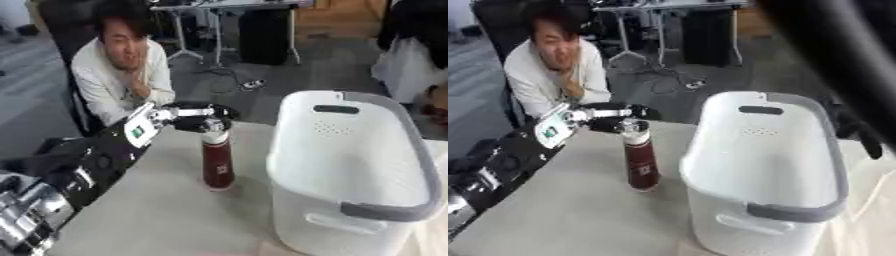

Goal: Pick up objects on the table and place them in the box.

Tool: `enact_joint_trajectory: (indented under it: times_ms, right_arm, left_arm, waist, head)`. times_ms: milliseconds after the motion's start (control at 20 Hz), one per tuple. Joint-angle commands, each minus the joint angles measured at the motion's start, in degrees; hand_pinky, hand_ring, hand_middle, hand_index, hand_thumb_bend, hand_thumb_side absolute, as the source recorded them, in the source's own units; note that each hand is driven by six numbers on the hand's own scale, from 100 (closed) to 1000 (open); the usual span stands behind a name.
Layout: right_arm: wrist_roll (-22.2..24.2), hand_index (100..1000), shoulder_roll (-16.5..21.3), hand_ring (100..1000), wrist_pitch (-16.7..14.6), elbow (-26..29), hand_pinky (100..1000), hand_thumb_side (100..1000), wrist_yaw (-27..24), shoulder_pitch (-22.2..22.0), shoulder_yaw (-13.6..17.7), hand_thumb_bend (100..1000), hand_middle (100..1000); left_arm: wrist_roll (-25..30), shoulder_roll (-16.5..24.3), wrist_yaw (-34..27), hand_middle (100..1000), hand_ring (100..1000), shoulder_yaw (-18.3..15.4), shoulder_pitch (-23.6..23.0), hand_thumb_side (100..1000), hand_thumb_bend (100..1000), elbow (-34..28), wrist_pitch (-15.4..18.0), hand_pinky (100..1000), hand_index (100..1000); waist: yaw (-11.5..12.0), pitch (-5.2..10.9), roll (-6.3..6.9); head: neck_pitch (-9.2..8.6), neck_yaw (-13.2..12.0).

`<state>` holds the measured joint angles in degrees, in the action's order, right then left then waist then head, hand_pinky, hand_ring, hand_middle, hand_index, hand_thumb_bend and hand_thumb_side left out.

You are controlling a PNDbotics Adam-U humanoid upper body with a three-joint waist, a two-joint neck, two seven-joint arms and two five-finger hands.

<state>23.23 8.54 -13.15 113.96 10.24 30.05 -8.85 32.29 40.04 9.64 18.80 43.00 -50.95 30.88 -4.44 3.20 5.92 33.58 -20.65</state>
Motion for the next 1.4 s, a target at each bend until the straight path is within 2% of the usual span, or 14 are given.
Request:
enact_joint_trajectory:
  times_ms: [50, 500, 1400]
  right_arm:
    - [0.25, 594, 0.06, 423, -0.04, 0.63, 135, 864, -0.16, 1.17, 0.01, 100, 462]
    - [0.58, 595, 0.08, 424, -0.08, 0.63, 136, 866, -0.21, 1.2, -0.02, 100, 463]
    - [0.62, 595, 0.0, 426, 0.01, 0.63, 139, 867, -0.12, 1.24, 0.05, 100, 463]
  left_arm:
    - [9.82, 1.89, 2.72, 1000, 1000, 0.07, 1.42, 1000, 100, -1.02, 10.46, 1000, 1000]
    - [6.76, 1.09, 10.14, 1000, 1000, 0.12, 1.68, 1000, 100, 0.44, 13.9, 1000, 1000]
    - [4.69, 0.64, 12.39, 1000, 1000, -0.73, 2.16, 1000, 100, 2.17, 15.34, 1000, 1000]
  waist:
    - [0.14, 0.49, -0.02]
    - [0.16, 0.46, -0.01]
    - [0.0, 0.48, -0.02]
  head:
    - [-0.74, -0.65]
    - [-0.76, -0.95]
    - [-0.25, -0.86]
